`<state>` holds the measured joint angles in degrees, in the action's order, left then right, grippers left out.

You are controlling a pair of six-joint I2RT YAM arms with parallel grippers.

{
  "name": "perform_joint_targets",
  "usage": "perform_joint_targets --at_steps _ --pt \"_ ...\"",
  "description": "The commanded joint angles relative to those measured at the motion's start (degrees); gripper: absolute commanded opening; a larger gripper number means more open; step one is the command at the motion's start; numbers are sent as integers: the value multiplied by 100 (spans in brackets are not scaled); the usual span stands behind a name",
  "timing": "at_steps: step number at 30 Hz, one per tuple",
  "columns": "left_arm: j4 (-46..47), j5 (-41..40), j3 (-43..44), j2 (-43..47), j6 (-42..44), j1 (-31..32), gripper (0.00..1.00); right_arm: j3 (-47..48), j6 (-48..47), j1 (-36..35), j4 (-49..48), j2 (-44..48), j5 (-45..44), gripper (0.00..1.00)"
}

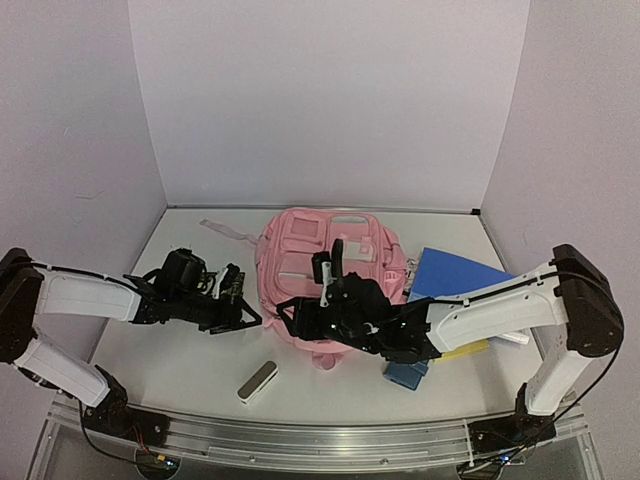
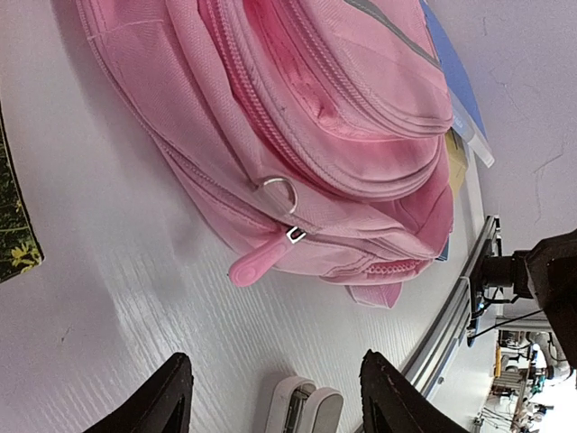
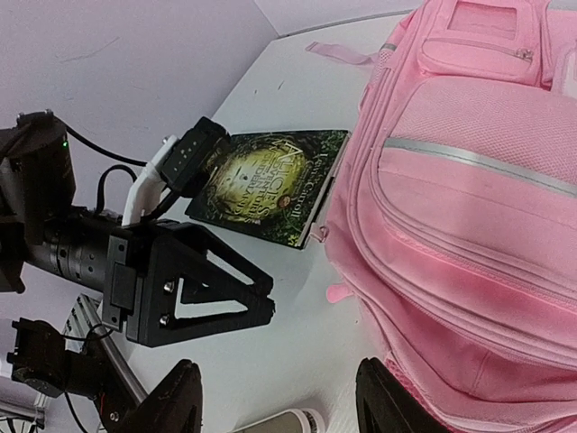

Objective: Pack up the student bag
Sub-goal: Unzip the student bag at the center of the board.

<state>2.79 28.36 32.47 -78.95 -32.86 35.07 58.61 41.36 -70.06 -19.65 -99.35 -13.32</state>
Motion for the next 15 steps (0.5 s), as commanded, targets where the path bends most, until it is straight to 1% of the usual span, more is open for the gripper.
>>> perform_joint_targets --at_steps 1,3,7,10,15 --pt "799 254 -1 -319 524 -21 63 144 -192 1 510 -133 -626 64" --pt "1012 334 4 -536 608 -30 63 312 -485 8 947 -242 -814 66" --pt "1360 658 97 -1017 684 -35 60 542 -973 10 1502 -368 -914 66" --pt "1547 832 142 -1251 671 -34 56 502 -1178 12 1624 -310 -890 65" --pt "1790 768 72 -1352 635 -38 55 472 -1268 28 1666 -289 -845 63"
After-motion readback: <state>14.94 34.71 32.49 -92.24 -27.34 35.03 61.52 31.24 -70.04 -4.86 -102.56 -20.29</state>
